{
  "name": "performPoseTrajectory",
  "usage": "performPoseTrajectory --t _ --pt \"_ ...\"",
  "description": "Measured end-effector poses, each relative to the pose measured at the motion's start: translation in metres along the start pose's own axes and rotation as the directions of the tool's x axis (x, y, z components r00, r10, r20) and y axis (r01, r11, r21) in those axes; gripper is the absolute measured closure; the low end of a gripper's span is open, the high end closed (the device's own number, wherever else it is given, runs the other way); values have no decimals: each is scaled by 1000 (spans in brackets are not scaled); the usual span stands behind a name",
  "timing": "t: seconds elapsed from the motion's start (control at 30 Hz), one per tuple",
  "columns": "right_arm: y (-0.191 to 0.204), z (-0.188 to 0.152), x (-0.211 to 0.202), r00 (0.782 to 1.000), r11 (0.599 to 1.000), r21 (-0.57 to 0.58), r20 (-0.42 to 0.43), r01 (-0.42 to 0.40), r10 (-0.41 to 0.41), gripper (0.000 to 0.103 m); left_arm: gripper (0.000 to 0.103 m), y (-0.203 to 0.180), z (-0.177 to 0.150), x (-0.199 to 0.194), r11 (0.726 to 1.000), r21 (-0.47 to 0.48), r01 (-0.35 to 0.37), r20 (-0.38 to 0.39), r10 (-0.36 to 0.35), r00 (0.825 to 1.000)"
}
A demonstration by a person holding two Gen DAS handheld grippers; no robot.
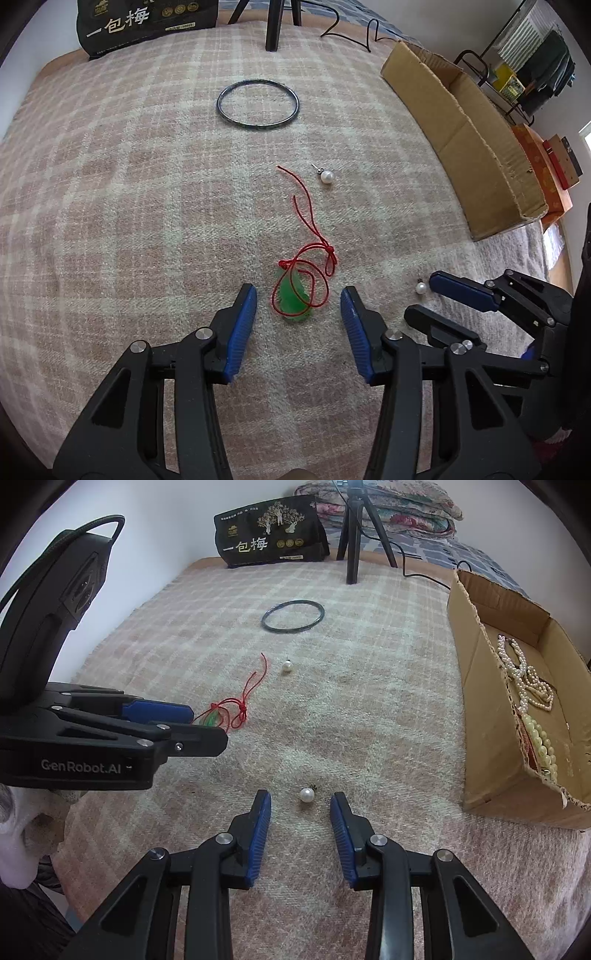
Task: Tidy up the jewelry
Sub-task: 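Close the left gripper on the red string pendant while the right gripper closes on the pearl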
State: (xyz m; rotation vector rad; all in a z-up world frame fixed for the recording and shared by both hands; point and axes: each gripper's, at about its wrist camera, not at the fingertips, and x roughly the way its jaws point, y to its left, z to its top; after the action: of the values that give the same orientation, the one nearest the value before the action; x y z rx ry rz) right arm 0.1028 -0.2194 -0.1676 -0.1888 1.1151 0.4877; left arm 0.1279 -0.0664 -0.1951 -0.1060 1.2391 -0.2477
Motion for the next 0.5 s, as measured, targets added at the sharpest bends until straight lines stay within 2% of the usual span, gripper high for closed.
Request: performPoseTrajectory --t 0.23,0.43,0.5 --pt "2 1 5 1000 1000 -6 -4 7 -7 70 74 2 1 7 999 7 -39 4 39 999" --pt "1 2 6 1000 1000 2 -2 11 -11 74 87 7 3 7 999 7 -50 11 50 999" --pt "1 3 7 1000 1000 -1 -3 17 -17 77 87 10 4 6 999 4 -47 12 46 999"
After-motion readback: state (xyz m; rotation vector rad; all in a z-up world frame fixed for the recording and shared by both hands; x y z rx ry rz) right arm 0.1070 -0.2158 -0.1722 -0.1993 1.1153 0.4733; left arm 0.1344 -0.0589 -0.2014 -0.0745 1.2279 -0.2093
